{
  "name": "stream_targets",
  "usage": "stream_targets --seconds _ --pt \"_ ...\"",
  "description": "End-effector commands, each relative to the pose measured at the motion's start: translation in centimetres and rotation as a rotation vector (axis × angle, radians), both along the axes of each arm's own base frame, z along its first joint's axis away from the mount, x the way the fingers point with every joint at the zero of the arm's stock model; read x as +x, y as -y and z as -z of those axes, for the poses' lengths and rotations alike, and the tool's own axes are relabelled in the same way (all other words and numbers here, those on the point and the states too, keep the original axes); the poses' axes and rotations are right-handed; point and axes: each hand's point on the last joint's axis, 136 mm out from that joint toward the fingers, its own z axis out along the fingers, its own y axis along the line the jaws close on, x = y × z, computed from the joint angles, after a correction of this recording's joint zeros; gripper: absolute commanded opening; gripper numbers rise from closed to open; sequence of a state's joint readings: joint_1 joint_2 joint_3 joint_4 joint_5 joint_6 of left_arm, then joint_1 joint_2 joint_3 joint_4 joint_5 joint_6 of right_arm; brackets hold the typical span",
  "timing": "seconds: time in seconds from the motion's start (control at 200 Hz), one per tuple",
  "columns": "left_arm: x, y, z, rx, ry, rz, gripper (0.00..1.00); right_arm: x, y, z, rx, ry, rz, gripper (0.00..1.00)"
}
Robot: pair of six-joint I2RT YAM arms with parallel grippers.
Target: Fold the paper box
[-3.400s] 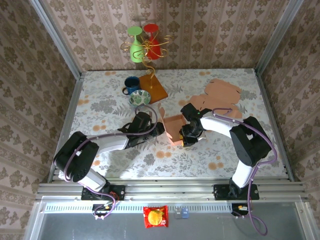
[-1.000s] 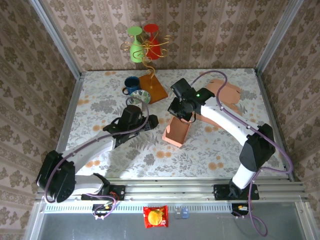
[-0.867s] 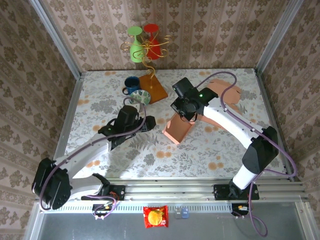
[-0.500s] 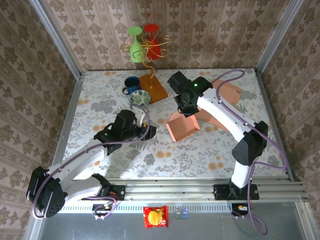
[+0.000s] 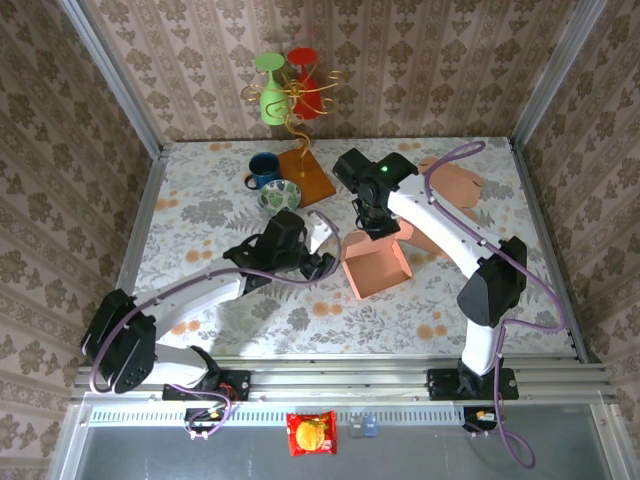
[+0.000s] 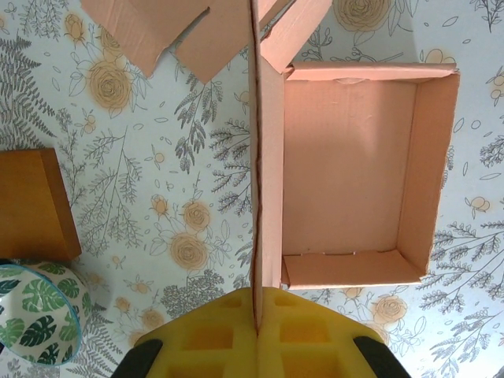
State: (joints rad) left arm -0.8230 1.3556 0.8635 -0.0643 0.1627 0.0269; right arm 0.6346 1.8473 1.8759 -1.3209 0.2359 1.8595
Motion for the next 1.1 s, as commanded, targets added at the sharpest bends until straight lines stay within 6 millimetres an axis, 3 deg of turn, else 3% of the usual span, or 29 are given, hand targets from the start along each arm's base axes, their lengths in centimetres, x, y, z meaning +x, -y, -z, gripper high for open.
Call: stream_targets --seconds 0.0,0.215,0.6,0.985,1.095 --pt "0.0 2.1 -1.8 -0.040 0.075 0.071 0.65 -0.3 1.3 -0.1 -0.036 -0.008 0.037 0.00" --pt "1.2 2.7 -0.5 0.013 0.064 0.029 0.62 -0.4 1.3 0.0 -0.017 -0.007 0.033 0.00" --pt "1.9 3.9 0.2 0.024 0.051 0.021 0.32 -0.4 1.3 0.6 0.013 -0.016 0.029 0.00" --pt "1.6 4.1 1.9 0.053 0.008 0.022 0.30 -0.2 1.1 0.9 0.035 -0.015 0.025 0.00" --pt "1.9 4.0 1.8 0.051 0.016 0.005 0.23 -0.2 1.2 0.9 0.035 -0.015 0.024 0.00"
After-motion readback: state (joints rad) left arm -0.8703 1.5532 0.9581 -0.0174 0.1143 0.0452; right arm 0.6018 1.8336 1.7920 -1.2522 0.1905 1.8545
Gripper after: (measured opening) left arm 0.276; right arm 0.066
